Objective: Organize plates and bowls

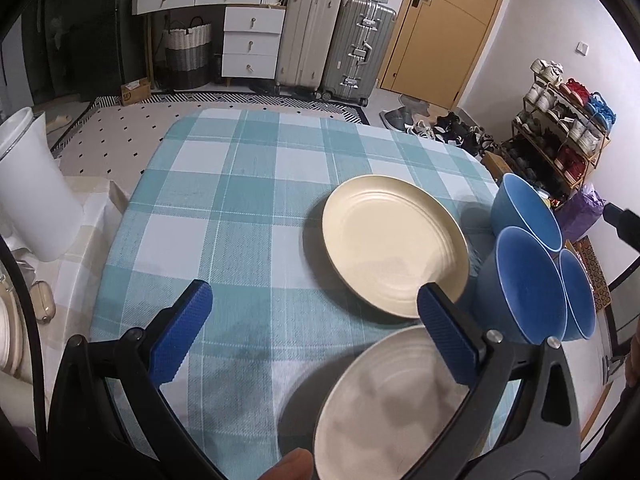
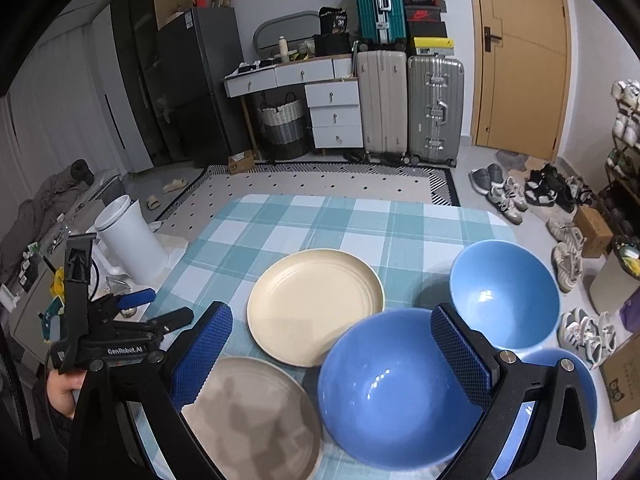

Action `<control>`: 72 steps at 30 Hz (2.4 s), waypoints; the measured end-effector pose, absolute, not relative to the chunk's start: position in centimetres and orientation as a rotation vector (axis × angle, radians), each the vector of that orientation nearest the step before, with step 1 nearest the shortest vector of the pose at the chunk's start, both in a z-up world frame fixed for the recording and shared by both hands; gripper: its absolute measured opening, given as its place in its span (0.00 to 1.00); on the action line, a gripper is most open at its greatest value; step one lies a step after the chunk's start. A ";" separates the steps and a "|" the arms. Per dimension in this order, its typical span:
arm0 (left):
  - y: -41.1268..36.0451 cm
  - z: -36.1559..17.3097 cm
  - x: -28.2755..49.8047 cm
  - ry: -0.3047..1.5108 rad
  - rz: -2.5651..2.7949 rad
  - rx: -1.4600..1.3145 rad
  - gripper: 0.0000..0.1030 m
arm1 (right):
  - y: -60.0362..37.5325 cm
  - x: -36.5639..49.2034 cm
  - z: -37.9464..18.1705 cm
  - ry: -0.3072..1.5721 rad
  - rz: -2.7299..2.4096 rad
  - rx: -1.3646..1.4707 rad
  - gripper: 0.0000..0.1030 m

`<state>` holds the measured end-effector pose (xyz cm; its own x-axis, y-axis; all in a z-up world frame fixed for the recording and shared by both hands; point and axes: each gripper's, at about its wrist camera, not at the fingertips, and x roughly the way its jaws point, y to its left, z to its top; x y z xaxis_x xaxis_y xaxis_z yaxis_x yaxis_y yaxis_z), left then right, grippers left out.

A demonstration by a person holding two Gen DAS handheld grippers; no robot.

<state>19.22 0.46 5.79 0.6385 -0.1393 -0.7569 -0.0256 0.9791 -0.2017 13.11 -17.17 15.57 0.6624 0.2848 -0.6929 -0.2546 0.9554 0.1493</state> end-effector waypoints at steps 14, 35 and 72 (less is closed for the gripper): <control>0.2 4.1 23.4 0.933 -0.049 -0.211 0.99 | -17.5 21.8 11.9 0.975 0.295 0.019 0.98; -1.6 -0.7 28.2 1.037 -0.111 -0.210 0.83 | -16.8 28.5 4.6 1.185 0.283 -0.077 0.84; -3.9 -5.3 30.3 1.129 -0.172 -0.132 0.20 | -16.0 31.8 -3.3 1.380 0.261 -0.175 0.18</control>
